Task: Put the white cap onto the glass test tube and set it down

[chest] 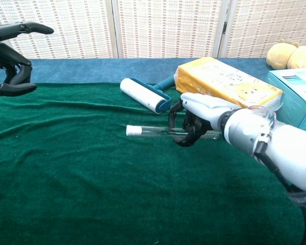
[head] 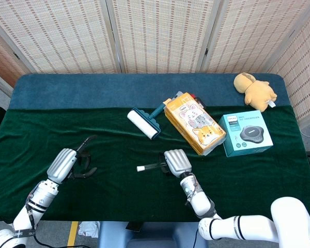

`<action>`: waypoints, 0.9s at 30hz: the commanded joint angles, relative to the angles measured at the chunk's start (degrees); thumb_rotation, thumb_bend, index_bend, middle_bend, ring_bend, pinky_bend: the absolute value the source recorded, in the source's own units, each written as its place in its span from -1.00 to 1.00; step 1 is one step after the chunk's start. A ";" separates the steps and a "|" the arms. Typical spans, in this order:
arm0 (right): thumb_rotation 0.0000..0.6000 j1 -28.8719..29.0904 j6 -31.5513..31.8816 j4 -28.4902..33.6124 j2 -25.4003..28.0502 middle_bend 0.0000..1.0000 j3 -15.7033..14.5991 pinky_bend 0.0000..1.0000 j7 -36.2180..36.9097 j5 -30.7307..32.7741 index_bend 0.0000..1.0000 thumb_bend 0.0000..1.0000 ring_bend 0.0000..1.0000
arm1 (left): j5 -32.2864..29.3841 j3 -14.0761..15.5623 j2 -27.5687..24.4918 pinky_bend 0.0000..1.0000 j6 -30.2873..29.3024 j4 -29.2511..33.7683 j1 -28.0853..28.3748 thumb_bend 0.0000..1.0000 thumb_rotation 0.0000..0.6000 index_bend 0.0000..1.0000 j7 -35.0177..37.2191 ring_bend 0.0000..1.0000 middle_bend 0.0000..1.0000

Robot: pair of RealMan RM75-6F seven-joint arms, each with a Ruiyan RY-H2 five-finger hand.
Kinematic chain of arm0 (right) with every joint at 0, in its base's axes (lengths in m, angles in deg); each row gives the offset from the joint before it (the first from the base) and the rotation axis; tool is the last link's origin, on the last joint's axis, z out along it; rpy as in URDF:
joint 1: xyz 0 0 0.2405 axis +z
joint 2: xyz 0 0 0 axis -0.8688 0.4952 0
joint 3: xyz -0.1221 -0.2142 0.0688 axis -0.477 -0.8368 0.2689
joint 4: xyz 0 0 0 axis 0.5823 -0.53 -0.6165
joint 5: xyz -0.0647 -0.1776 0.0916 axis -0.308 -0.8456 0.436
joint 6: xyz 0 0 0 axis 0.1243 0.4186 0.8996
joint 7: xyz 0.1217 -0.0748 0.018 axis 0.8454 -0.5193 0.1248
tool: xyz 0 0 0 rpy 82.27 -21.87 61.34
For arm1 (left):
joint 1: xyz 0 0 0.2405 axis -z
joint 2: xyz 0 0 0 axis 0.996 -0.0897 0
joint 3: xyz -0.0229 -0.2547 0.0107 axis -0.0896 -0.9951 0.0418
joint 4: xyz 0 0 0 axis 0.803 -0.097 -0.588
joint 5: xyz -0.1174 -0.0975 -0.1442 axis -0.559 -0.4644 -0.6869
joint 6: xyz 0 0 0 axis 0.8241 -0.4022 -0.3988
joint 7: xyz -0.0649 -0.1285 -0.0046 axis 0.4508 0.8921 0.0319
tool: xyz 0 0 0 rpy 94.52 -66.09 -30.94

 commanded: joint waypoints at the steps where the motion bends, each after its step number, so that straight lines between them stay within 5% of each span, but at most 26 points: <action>1: 1.00 -0.22 0.55 -1.93 -1.52 0.99 -0.76 1.00 -0.82 -0.54 0.68 0.64 1.00 | 0.03 0.17 0.11 0.33 -0.04 -0.29 -0.23 -0.29 1.00 -0.87 0.22 0.07 0.50; 13: 1.00 -1.08 1.15 -3.91 -3.05 0.99 -1.62 1.00 -3.35 -1.95 -0.12 0.50 1.00 | 0.05 0.62 0.44 0.33 0.32 -1.15 -0.75 -0.29 1.00 -0.86 1.04 0.07 0.50; 27: 1.00 -2.53 3.14 1.77 0.38 0.99 -1.17 1.00 -6.48 -3.25 -0.41 0.49 1.00 | -0.67 0.79 0.01 0.33 0.34 -1.12 -1.69 -0.29 1.00 -0.84 1.63 0.06 0.49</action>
